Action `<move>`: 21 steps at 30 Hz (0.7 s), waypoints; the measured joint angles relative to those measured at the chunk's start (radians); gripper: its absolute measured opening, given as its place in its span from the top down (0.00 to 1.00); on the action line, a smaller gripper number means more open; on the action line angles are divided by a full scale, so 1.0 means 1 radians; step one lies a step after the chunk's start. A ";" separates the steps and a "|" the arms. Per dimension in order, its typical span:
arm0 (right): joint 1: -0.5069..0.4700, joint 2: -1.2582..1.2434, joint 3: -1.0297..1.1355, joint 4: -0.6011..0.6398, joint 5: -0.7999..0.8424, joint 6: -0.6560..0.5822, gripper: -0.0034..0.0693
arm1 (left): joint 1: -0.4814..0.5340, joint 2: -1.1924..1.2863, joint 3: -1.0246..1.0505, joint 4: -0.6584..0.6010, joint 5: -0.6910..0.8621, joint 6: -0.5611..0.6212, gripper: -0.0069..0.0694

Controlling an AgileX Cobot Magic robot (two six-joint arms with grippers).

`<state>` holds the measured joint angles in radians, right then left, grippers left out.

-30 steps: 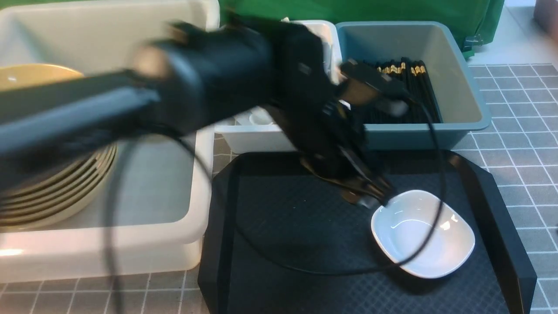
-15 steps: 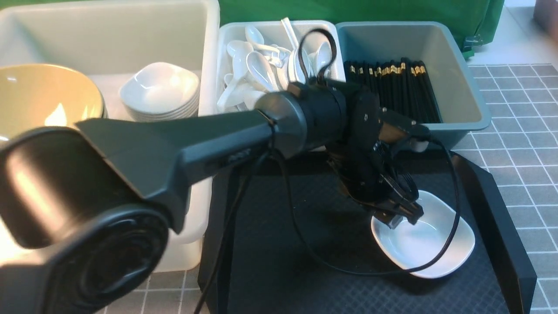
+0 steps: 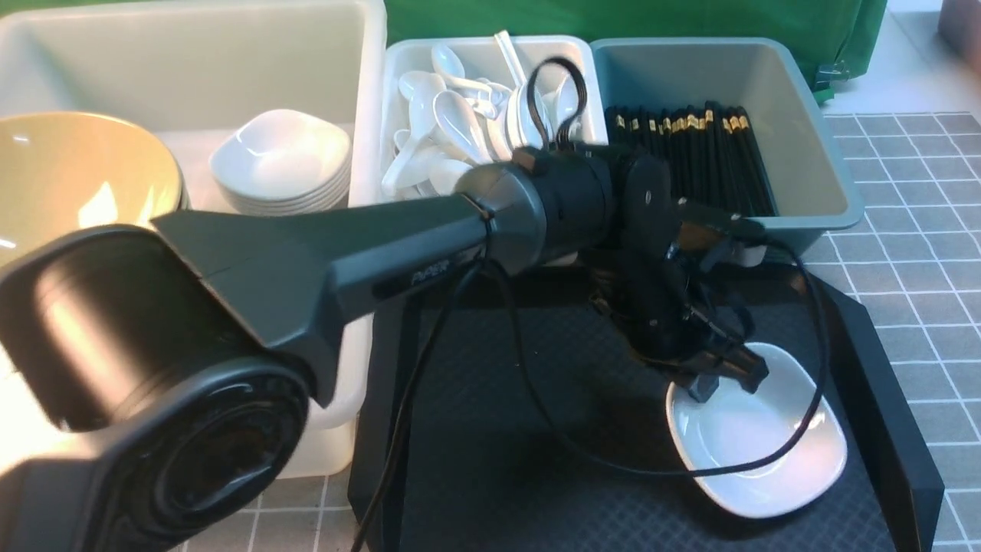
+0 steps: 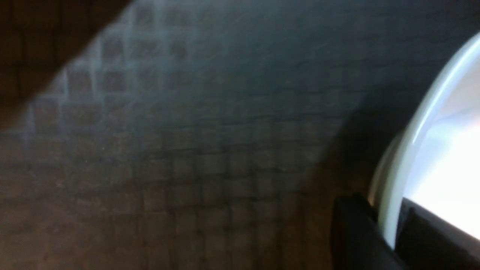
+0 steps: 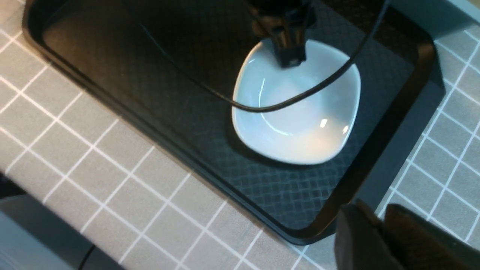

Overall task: On grey table put chopsticks spoon bowls plates into blue grey white boxes.
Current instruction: 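Grasp the small white bowl on the black tray by its rim with the left gripper, then place the white bowl into the white bin with the other dishes with the left gripper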

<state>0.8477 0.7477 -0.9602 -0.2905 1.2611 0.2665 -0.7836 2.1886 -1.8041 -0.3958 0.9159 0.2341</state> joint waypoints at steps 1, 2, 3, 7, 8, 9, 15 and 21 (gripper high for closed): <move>0.000 0.012 0.000 0.010 -0.003 -0.009 0.82 | 0.005 -0.018 -0.012 0.017 0.031 0.010 0.91; 0.000 0.028 0.000 0.018 -0.009 -0.023 0.85 | 0.013 -0.040 -0.023 0.032 0.054 0.018 0.91; 0.000 0.046 0.000 0.023 -0.019 -0.035 0.88 | 0.024 -0.068 -0.030 0.047 0.071 0.023 0.91; 0.000 0.139 -0.028 0.030 -0.078 -0.069 0.91 | 0.098 -0.238 -0.045 0.100 0.134 0.046 0.91; 0.000 0.144 -0.034 0.031 -0.082 -0.072 0.91 | 0.103 -0.248 -0.045 0.105 0.140 0.046 0.91; 0.000 0.172 -0.052 0.035 -0.105 -0.085 0.91 | 0.135 -0.308 -0.046 0.119 0.154 0.048 0.91; 0.000 0.364 -0.230 0.103 -0.217 -0.214 0.91 | 0.395 -0.545 -0.049 0.181 0.219 0.046 0.91; 0.000 0.511 -0.378 0.146 -0.253 -0.314 0.91 | 0.667 -0.593 -0.049 0.183 0.224 0.041 0.91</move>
<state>0.8477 1.2588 -1.3380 -0.1442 1.0076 -0.0476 -0.1166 1.5956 -1.8528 -0.2131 1.1396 0.2748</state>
